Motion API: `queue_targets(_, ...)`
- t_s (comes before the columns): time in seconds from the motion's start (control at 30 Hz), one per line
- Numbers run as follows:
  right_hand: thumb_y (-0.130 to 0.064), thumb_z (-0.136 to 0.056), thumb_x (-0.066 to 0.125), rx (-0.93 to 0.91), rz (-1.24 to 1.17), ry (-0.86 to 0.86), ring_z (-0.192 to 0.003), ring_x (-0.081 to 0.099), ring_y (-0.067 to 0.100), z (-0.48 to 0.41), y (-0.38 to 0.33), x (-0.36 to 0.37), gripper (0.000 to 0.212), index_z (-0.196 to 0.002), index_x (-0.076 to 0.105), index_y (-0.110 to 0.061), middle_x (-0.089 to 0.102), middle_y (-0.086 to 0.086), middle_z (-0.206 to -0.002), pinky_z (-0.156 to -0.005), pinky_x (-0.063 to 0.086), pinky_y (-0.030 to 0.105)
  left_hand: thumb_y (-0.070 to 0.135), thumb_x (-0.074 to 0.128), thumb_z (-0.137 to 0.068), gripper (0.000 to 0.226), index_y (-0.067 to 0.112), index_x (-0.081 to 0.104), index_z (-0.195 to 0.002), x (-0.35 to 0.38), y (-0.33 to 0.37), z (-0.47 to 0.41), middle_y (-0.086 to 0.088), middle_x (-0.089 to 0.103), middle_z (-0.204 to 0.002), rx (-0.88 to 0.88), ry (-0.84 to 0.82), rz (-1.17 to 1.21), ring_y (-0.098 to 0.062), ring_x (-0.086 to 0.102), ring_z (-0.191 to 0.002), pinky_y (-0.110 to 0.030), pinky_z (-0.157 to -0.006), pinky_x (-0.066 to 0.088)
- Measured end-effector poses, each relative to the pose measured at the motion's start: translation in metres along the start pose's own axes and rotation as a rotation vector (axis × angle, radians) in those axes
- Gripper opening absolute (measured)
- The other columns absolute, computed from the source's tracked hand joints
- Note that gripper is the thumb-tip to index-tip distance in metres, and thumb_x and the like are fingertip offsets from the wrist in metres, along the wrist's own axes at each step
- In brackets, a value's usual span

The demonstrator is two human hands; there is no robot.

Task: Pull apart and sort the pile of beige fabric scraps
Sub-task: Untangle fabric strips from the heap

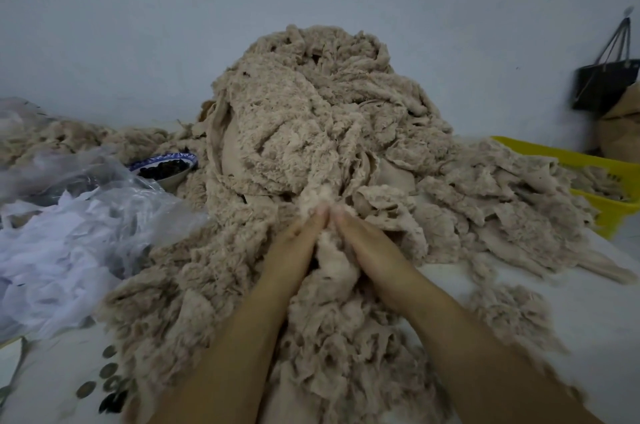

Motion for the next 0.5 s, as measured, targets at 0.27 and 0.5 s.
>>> queue_targets(0.27, -0.045, -0.099, 0.056, -0.072, -0.239, 0.158, -0.114, 0.065, 0.008, -0.008, -0.002, -0.010, 0.029, -0.118, 0.071, -0.029, 0.072, -0.009, -0.118, -0.102, 0.051, 0.033, 0.029, 0.062, -0.098, 0.018, 0.017, 0.075, -0.104, 0.001, 0.012, 0.011, -0.003, 0.078, -0.098, 0.013, 0.117, 0.377, -0.015, 0.075, -0.091, -0.027, -0.070, 0.061)
queue_targets(0.5, -0.057, -0.097, 0.049, -0.218, -0.184, 0.443, -0.092, 0.066, 0.003, -0.001, -0.014, -0.019, 0.025, -0.100, 0.070, -0.043, 0.071, -0.021, -0.097, -0.085, 0.054, 0.039, 0.052, 0.057, -0.096, 0.029, 0.025, 0.064, -0.088, 0.001, 0.008, 0.013, -0.008, 0.069, -0.086, 0.149, 0.372, -0.043, -0.020, 0.064, -0.078, -0.040, -0.067, 0.056)
Point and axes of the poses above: each hand's wrist, its own z-axis away from the middle knuckle, its own x-axis out of the palm, y = z × x, the point moved 1 cm from there along -z, towards the middle knuckle
